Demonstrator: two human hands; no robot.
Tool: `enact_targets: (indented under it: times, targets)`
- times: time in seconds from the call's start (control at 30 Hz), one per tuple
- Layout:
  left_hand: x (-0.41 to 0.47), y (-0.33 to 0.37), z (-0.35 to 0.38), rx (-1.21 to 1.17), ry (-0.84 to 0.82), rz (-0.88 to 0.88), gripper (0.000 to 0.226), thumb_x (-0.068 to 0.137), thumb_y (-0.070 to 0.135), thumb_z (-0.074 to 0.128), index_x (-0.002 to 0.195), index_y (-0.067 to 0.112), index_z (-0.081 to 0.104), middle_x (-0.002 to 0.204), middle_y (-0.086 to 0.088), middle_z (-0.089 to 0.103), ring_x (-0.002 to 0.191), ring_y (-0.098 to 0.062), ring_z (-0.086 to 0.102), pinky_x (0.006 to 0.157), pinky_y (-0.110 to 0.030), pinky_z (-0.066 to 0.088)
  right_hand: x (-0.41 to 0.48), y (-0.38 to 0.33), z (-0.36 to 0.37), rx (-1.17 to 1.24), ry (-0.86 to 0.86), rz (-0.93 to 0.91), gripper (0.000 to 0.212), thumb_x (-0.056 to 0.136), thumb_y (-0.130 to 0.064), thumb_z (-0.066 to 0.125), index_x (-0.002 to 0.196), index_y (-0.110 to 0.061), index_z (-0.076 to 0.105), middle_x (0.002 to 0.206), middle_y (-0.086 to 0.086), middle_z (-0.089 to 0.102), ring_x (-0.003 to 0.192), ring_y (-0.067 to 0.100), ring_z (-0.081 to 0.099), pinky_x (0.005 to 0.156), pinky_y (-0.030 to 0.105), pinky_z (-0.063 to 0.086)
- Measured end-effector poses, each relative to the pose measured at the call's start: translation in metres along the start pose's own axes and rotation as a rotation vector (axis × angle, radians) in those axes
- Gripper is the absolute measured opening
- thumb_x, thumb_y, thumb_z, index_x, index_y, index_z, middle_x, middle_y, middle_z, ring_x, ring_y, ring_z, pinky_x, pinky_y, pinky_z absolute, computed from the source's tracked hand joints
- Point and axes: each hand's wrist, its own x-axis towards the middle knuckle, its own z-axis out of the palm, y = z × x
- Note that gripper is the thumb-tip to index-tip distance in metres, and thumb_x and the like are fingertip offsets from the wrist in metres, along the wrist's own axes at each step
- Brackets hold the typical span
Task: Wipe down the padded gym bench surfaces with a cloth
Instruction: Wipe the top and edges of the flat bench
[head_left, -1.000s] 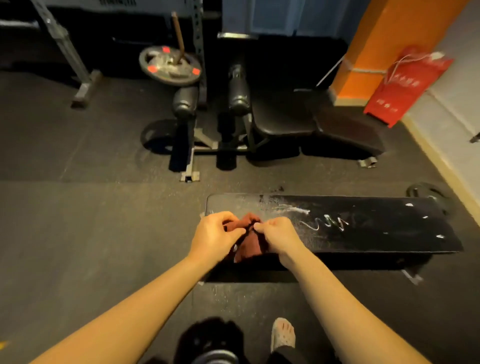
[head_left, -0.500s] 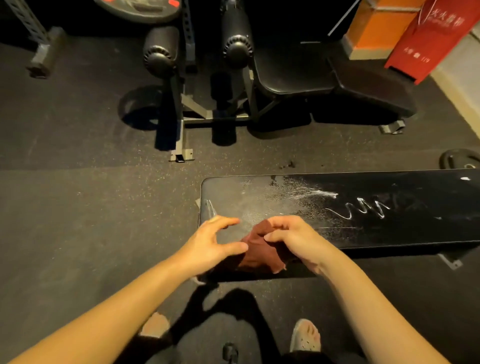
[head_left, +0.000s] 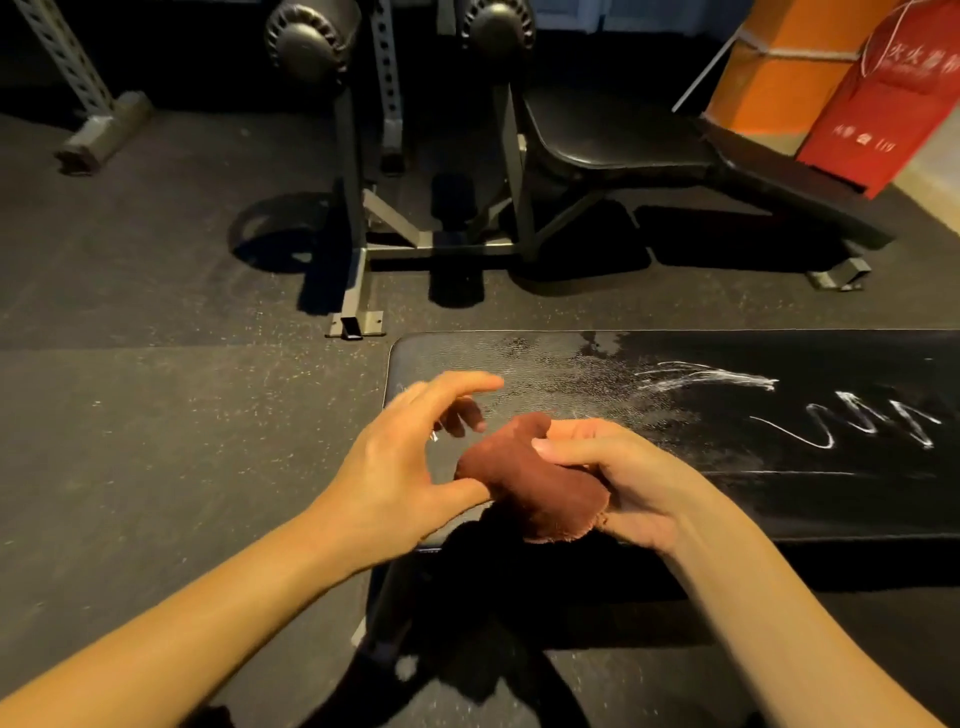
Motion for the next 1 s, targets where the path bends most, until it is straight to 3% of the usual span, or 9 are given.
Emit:
enact_targets:
  times: [0.13, 0.23, 0.3, 0.43, 0.53, 0.63, 0.8, 0.9, 1.0]
  targets:
    - [-0.007, -0.020, 0.014, 0.139, 0.027, 0.223, 0.064, 0.072, 0.016, 0.077, 0.133, 0.033, 0.065, 0.117, 0.008, 0.053, 0.118, -0.023, 0.054, 0.104, -0.040, 0.041, 0.013, 0.012, -0.010, -0.083, -0.044, -0.039, 0.064, 0.082, -0.006, 0.073, 0.133, 0.018, 0.045, 0.120, 0.029, 0.049, 0.109, 0.039, 0.048, 0.084, 0.037, 0.053]
    - [-0.018, -0.031, 0.024, 0.152, 0.129, 0.257, 0.040, 0.076, 0.021, 0.080, 0.115, 0.027, 0.073, 0.114, 0.011, 0.057, 0.115, -0.021, 0.058, 0.101, -0.042, 0.044, 0.012, 0.026, 0.001, -0.209, 0.081, -0.159, 0.035, 0.079, -0.005, 0.079, 0.108, 0.001, 0.061, 0.106, 0.023, 0.054, 0.096, 0.034, 0.051, 0.072, 0.033, 0.050]
    - [-0.026, -0.034, 0.028, 0.101, 0.166, 0.221, 0.025, 0.079, 0.023, 0.081, 0.102, 0.024, 0.072, 0.109, 0.008, 0.061, 0.111, -0.021, 0.060, 0.099, -0.033, 0.045, 0.007, 0.041, 0.009, -0.370, 0.263, -0.345, 0.014, 0.090, -0.010, 0.071, 0.097, 0.001, 0.067, 0.092, 0.016, 0.063, 0.083, 0.023, 0.058, 0.068, 0.030, 0.048]
    - [-0.036, -0.025, 0.034, 0.023, 0.231, 0.086, 0.030, 0.074, 0.047, 0.082, 0.088, 0.024, 0.069, 0.096, 0.005, 0.063, 0.097, -0.015, 0.060, 0.082, -0.018, 0.043, -0.010, 0.067, 0.027, -0.562, 0.347, -0.621, 0.037, 0.087, -0.041, 0.071, 0.108, -0.010, 0.073, 0.097, 0.005, 0.074, 0.084, 0.012, 0.066, 0.075, 0.024, 0.049]
    - [-0.037, -0.018, 0.040, -0.003, 0.259, -0.034, 0.025, 0.075, 0.042, 0.083, 0.085, 0.023, 0.069, 0.091, 0.005, 0.063, 0.088, -0.010, 0.061, 0.079, -0.023, 0.048, -0.017, 0.073, 0.032, -0.614, 0.403, -0.701, 0.039, 0.077, -0.036, 0.078, 0.108, -0.015, 0.069, 0.099, 0.009, 0.075, 0.088, 0.019, 0.071, 0.077, 0.031, 0.055]
    - [-0.043, -0.008, 0.034, -0.112, 0.077, -0.123, 0.021, 0.081, 0.032, 0.085, 0.097, 0.024, 0.074, 0.094, 0.003, 0.074, 0.089, -0.007, 0.069, 0.080, -0.022, 0.053, -0.022, 0.067, 0.031, -0.714, 0.440, -0.695, 0.034, 0.079, -0.024, 0.081, 0.107, -0.013, 0.065, 0.096, 0.009, 0.073, 0.089, 0.025, 0.069, 0.082, 0.036, 0.054]
    - [-0.057, 0.008, 0.009, -0.383, -0.134, -0.264, 0.018, 0.089, 0.021, 0.076, 0.104, 0.011, 0.078, 0.103, -0.003, 0.078, 0.099, -0.013, 0.071, 0.080, -0.015, 0.053, -0.041, 0.036, 0.045, -0.643, 0.299, -0.327, 0.036, 0.083, -0.004, 0.079, 0.116, -0.004, 0.063, 0.094, 0.007, 0.070, 0.083, 0.016, 0.068, 0.069, 0.026, 0.053]
    - [-0.056, 0.011, 0.007, -0.376, -0.069, -0.368, 0.015, 0.083, 0.028, 0.081, 0.089, 0.015, 0.078, 0.099, -0.004, 0.076, 0.098, -0.019, 0.067, 0.083, -0.030, 0.045, -0.041, 0.025, 0.058, -0.591, 0.376, -0.410, 0.033, 0.075, -0.003, 0.083, 0.105, -0.004, 0.069, 0.089, 0.011, 0.072, 0.079, 0.021, 0.070, 0.070, 0.033, 0.055]
    - [-0.048, 0.014, 0.025, -0.511, 0.169, -0.368, 0.009, 0.082, 0.023, 0.081, 0.083, 0.016, 0.076, 0.087, -0.004, 0.074, 0.085, -0.009, 0.064, 0.074, -0.025, 0.044, -0.035, 0.028, 0.064, -0.494, 0.530, -0.586, 0.035, 0.075, -0.011, 0.086, 0.106, -0.004, 0.069, 0.091, 0.012, 0.077, 0.078, 0.023, 0.075, 0.066, 0.032, 0.057]
